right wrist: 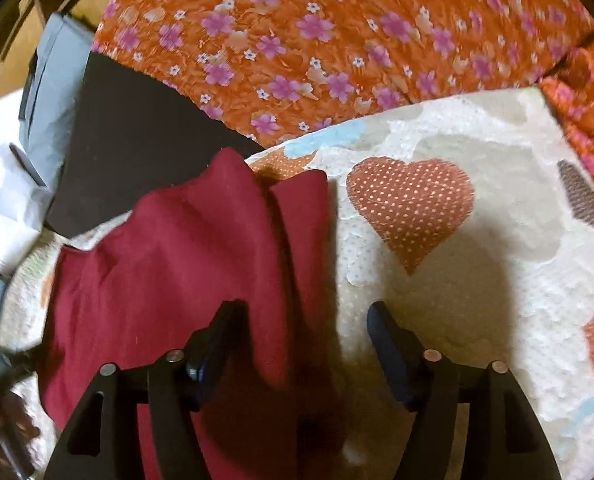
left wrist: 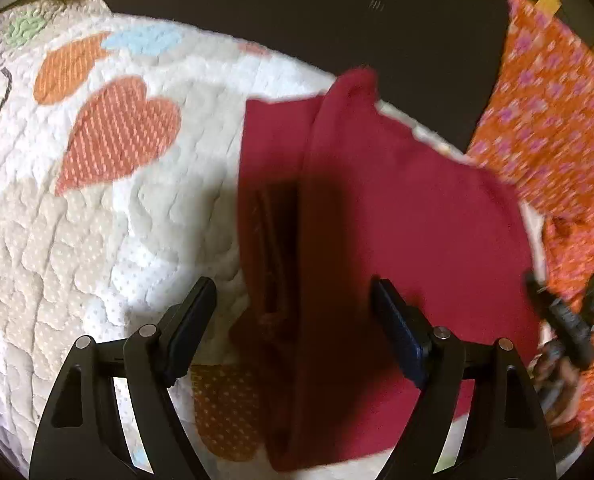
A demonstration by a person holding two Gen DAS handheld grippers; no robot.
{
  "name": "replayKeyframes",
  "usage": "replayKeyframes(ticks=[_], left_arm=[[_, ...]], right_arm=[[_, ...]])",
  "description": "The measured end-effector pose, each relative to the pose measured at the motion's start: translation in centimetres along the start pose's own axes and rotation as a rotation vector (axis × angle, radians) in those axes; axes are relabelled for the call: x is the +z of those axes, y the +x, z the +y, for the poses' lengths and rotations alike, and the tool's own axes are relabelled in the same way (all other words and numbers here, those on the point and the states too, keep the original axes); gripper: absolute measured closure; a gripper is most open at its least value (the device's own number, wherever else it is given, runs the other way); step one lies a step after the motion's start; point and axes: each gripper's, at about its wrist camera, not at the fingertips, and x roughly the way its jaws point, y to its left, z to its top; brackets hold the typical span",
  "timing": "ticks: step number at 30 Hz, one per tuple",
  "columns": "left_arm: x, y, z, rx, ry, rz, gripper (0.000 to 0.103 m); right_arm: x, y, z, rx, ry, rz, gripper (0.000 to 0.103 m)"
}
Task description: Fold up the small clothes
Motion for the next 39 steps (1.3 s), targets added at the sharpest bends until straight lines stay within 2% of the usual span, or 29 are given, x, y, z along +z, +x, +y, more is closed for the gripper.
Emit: replayKeyframes(ticks=[2, 5, 6, 7, 8, 9, 10, 11, 13, 18, 20, 23, 25, 28, 30, 31, 32, 34, 36, 39], left_arm=[[-0.2, 0.1, -0.7, 0.006, 0.024, -0.033, 0.011], [-0.5, 0.7, -2.2, 0.010, 0.094, -0.051, 0.008], [-0.6, 0.9, -2.6, 0.015, 0.120, -0.059, 0.009], [-0.7, 0.8, -2.9, 0.003, 0.128, -0.065, 0.027], [-0.7, 0.7, -3.0, -0.013, 0.123, -0.067, 0.043], [-0.5, 0.2, -3.0, -0.021, 0.102, -0.069, 0.051], [-0.4, -0.1, -2.8, -0.035, 0.092, -0.071, 0.069], [-0.3, -0.7, -2.7, -0.065, 0.077, -0.069, 0.079], [-0.5, -2.1, -2.4, -0.117, 0.049, -0.062, 0.081], [-2.5, -7.0, -3.1, -0.226, 0.040, -0.012, 0.082], [-4.0, -8.7, -3.3, -0.232, 0.066, 0.004, 0.082], [-6.6, -9.3, -2.5, -0.218, 0.068, 0.050, 0.082], [-8.3, -8.6, -1.7, -0.167, 0.038, 0.088, 0.082], [-10.0, -8.7, -0.4, -0.110, -0.008, 0.090, 0.071], [-10.6, -9.8, 0.3, -0.115, -0.032, 0.056, 0.070], [-10.8, -10.1, 0.5, -0.105, -0.038, 0.041, 0.065], [-10.9, -10.4, 0.6, -0.084, -0.041, 0.025, 0.054], [-11.3, -10.9, 1.0, -0.033, -0.043, -0.019, 0.045], [-11.4, -11.0, 1.2, -0.022, -0.030, -0.026, 0.045], [-11.5, -10.5, 1.5, -0.030, -0.034, -0.029, 0.043]], right_arm=[[0.2, 0.2, 0.1, 0.029, -0.005, 0.000, 0.037], [0.3, 0.9, 1.0, 0.051, -0.070, 0.013, 0.035], [0.3, 1.1, 1.4, 0.056, -0.107, 0.018, 0.050], [0.3, 1.2, 1.7, 0.081, -0.118, 0.025, 0.061], [0.4, 1.1, 2.0, 0.072, -0.112, 0.021, 0.065], [0.4, 0.8, 2.1, 0.057, -0.111, 0.016, 0.077], [0.5, 0.0, 2.4, 0.056, -0.111, 0.002, 0.082], [0.5, -0.6, 2.5, 0.066, -0.107, -0.006, 0.083], [0.4, -2.4, 2.7, 0.105, -0.090, -0.019, 0.086], [-0.3, -8.6, 4.3, 0.169, -0.103, -0.034, 0.086], [-0.9, -10.8, 4.6, 0.183, -0.100, -0.023, 0.086], [-2.6, -13.1, 4.3, 0.191, -0.113, 0.013, 0.086], [-4.6, -12.9, 3.8, 0.134, -0.119, 0.060, 0.085], [-7.2, -10.9, 2.5, -0.100, -0.134, 0.159, 0.083], [-7.0, -12.1, 2.5, -0.168, -0.130, 0.097, 0.082], [-6.6, -13.2, 3.0, -0.155, -0.121, 0.050, 0.082], [-6.1, -14.3, 3.9, -0.106, -0.113, 0.003, 0.082], [-5.1, -15.3, 7.0, 0.015, -0.146, -0.050, 0.082], [-4.7, -14.4, 10.8, 0.119, -0.218, -0.028, 0.082], [-4.9, -10.1, 17.8, 0.273, -0.297, 0.065, 0.082]])
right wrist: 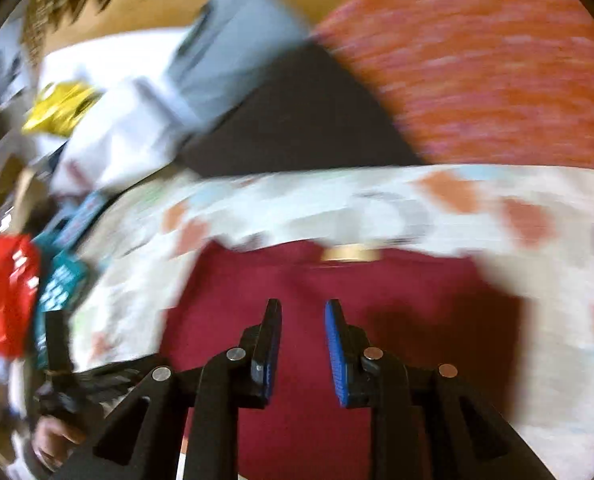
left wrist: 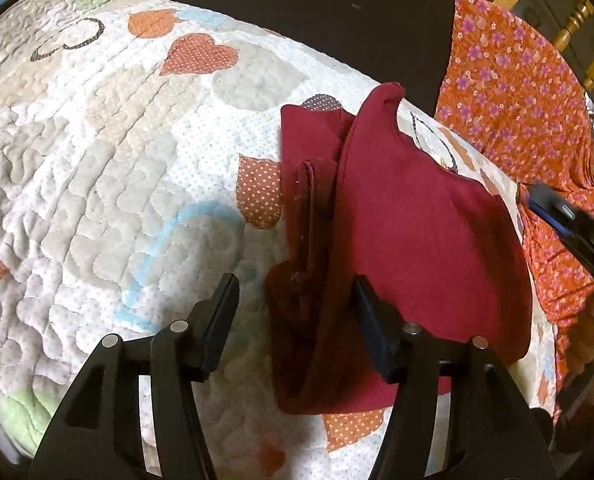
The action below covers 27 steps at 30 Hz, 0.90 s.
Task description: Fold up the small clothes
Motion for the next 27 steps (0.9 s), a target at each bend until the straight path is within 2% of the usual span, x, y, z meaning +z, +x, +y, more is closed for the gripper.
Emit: replayKeyframes(ticks=[2, 6, 10, 11, 15, 18, 19, 20, 22, 23, 25, 27], left_arm=[[-0.1, 0.7, 0.1, 0.002, -0.011, 0.010, 0.033], [0.3, 2.2, 0.8, -0.043, -0.072, 0.052, 0.032], [1.2, 2.9, 0.3, -0.034, -0.078, 0.040, 0.027], [1.4, 3.1, 0.2, -0.035, -0.074, 0.037, 0.024], [1.7, 3.4, -0.3, -0.026, -0.067, 0.025, 0.021], [1.7, 3.5, -0.4, -0.049, -0.069, 0.010, 0.021], [1.6, 3.4, -0.3, -0.085, -0.074, 0.007, 0.027], [1.6, 3.4, -0.4, -0.142, -0.082, 0.012, 0.041], [1.6, 2.8, -0.8, -0.169, -0.066, -0.021, 0.044], [1.5, 2.2, -1.4, -0.174, -0.030, -0.055, 0.052], [1.4, 1.0, -2.4, -0.200, 0.024, -0.105, 0.055], [1.2, -0.1, -3.4, -0.252, 0.068, -0.148, 0.055]], right_arm=[[1.1, 4.1, 3.0, 0.030, -0.069, 0.043, 0.082], [2.2, 12.1, 7.1, 0.071, -0.132, 0.149, 0.082], [2.1, 20.5, 7.5, -0.009, -0.150, 0.329, 0.082], [2.0, 21.0, 7.3, 0.002, -0.142, 0.298, 0.082], [2.8, 19.4, 5.4, 0.074, -0.046, 0.292, 0.082], [2.9, 17.0, 4.4, 0.079, 0.000, 0.260, 0.081], [2.8, 16.1, 4.1, 0.080, 0.004, 0.249, 0.080], [2.7, 15.3, 3.9, 0.085, 0.011, 0.241, 0.079], [2.8, 13.7, 3.3, 0.102, 0.040, 0.230, 0.076], [2.8, 12.9, 3.1, 0.120, 0.063, 0.222, 0.074], [2.9, 11.5, 2.7, 0.148, 0.105, 0.199, 0.054], [3.1, 9.9, 2.6, 0.160, 0.137, 0.175, 0.052]])
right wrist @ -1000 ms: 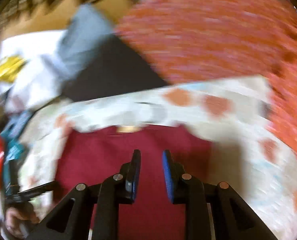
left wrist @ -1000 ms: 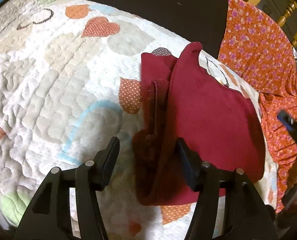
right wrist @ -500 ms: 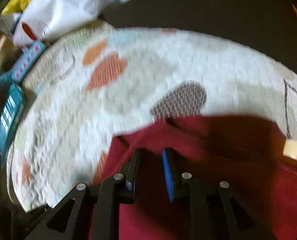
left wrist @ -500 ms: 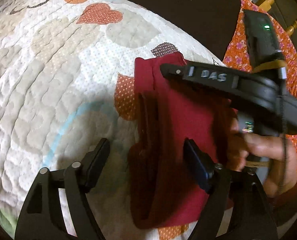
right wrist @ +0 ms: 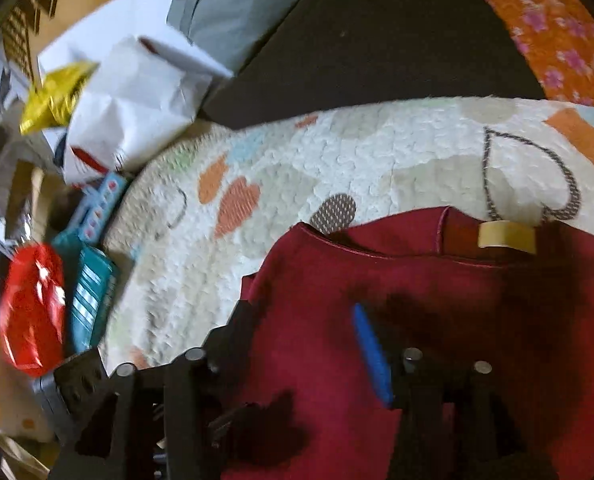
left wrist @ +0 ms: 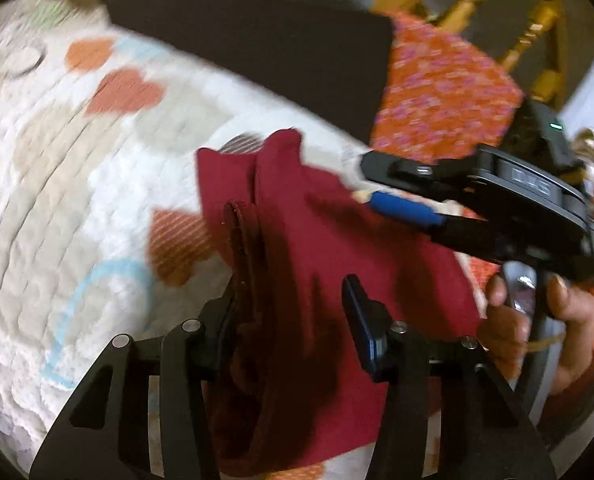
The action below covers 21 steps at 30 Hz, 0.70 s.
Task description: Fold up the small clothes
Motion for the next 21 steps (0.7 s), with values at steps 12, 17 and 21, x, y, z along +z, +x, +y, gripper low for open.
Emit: replayKeyframes(ticks=[12, 17, 21], left_arm=[[-0.7, -0.1, -3.9, -0.109, 0.169, -0.005, 0.055], [-0.7, 0.4, -4.0, -0.088, 0.170, 0.010, 0.055], [-0.7, 0.5, -4.2, -0.080, 0.169, 0.011, 0.055]], right_arm=[[0.5, 2.3, 4.3, -0.044, -0.126, 0.159, 0.050], [0.2, 5.0, 4.9, -0.088, -0.184, 0.224, 0.050], [0.0, 5.1, 3.7, -0.098, -0.188, 0.199, 0.074]])
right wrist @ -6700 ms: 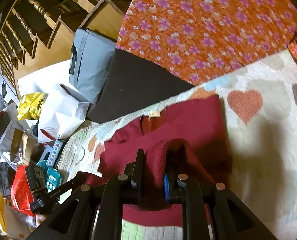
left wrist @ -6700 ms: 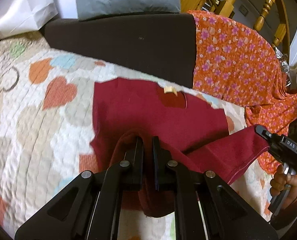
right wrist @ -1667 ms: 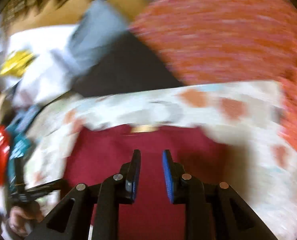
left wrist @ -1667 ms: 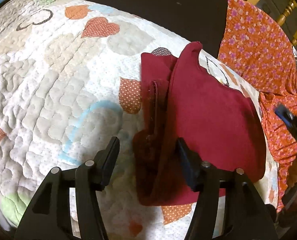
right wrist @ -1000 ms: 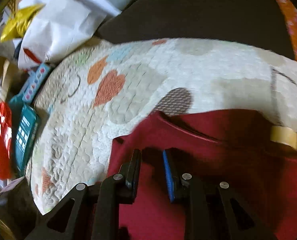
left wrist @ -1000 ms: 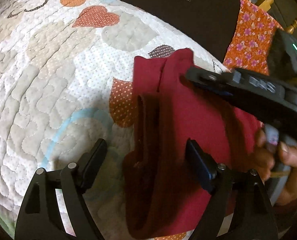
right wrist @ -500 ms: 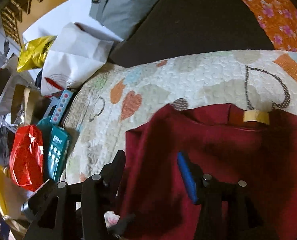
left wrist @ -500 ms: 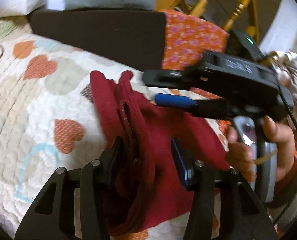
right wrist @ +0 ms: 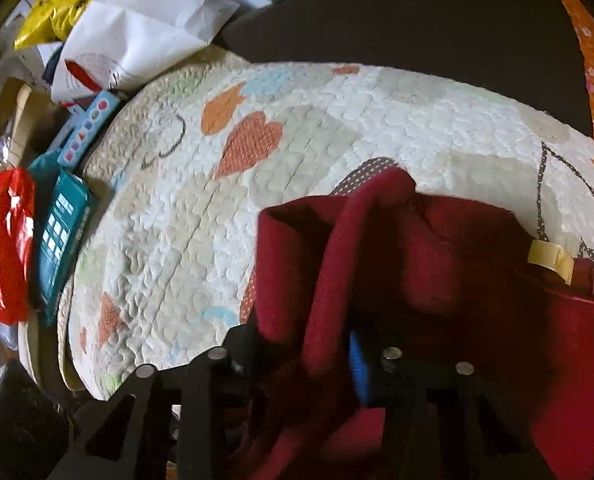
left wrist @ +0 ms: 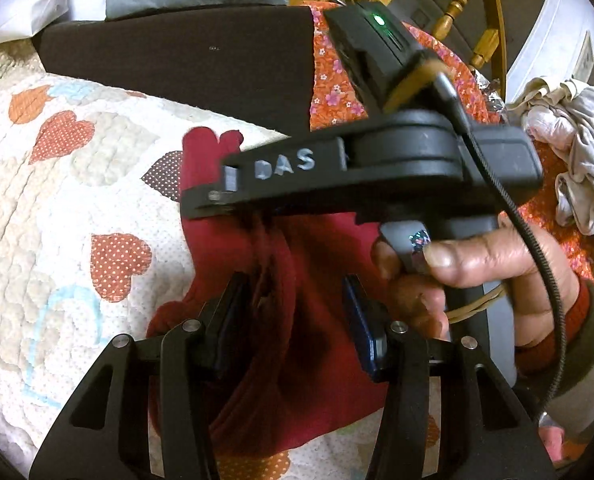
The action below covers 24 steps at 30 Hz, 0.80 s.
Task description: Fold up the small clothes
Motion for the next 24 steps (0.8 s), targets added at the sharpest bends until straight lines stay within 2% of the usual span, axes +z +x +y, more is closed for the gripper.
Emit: replayKeyframes(ticks=[1, 5, 8, 10, 12, 15, 19, 24], left_arm=[[0.0, 0.0, -0.2, 0.000, 0.008, 0.000, 0.055], [-0.1, 0.1, -1.4, 0.005, 0.057, 0.002, 0.055], [0.0, -0.2, -2.4, -0.026, 0.087, -0.002, 0.055], [0.1, -0.9, -2.3, -0.087, 0.085, -0.008, 0.055], [0.4, -2.7, -2.7, -0.211, 0.083, -0.041, 0.055], [0.6, -4.8, -3.2, -0.295, 0.108, -0.104, 0.048], [1.3, -4.6, -3.0, -0.292, 0.093, -0.117, 0.047], [1.1, -2.2, -3.9, -0.240, 0.113, -0.056, 0.047]], right_arm=[[-0.1, -0.3, -0.4, 0.002, 0.008, -0.011, 0.080], [-0.9, -1.8, -1.2, -0.005, 0.020, -0.052, 0.084], [-1.6, -3.4, -1.5, -0.015, 0.020, -0.089, 0.086], [-2.1, -4.6, -1.9, -0.013, 0.030, -0.114, 0.087], [-2.7, -6.1, -2.5, -0.022, 0.038, -0.144, 0.087], [-4.1, -9.2, -4.1, -0.040, 0.049, -0.193, 0.088], [-6.7, -13.8, -7.4, -0.092, 0.079, -0.247, 0.088], [-10.2, -17.7, -11.4, -0.146, 0.136, -0.275, 0.088]])
